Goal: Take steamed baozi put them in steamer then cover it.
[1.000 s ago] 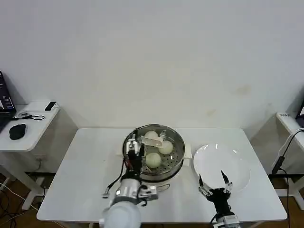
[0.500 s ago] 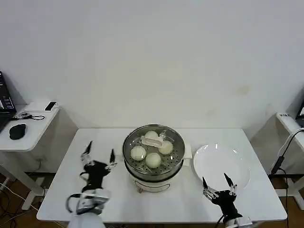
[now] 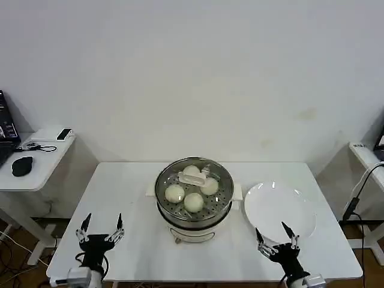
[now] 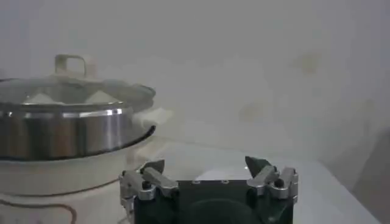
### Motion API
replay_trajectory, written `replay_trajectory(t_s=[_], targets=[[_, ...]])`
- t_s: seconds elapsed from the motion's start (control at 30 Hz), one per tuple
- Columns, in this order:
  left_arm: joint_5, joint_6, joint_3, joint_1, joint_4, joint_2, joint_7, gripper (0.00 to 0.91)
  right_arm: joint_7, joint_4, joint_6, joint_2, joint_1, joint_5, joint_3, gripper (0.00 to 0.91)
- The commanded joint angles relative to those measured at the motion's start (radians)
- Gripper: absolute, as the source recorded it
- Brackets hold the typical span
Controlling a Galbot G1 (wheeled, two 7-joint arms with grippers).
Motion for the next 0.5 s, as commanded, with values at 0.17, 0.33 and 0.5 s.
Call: replay_trajectory(t_s=[0.17,0.33,0.5], targets=[[-0.106,-0.097,-0.025,0.096,0.064,-0.011,-0.002,0.907,-0.009,-0.005,-0.017,-0.049,0.006,0.014,-0.040,0.907],[-0.092,-0.087,0.002,0.103,0.057,-0.005,0.014,0.907,-0.009,-0.013,-0.010,-0.031,0.006,-0.016,-0.045,0.907],[-0.081,-0.070,0.035,0.110,0.032,-0.001,0.020,0.907,-0.010,-0.018,-0.024,-0.017,0.008,-0.025,-0.048,0.907]])
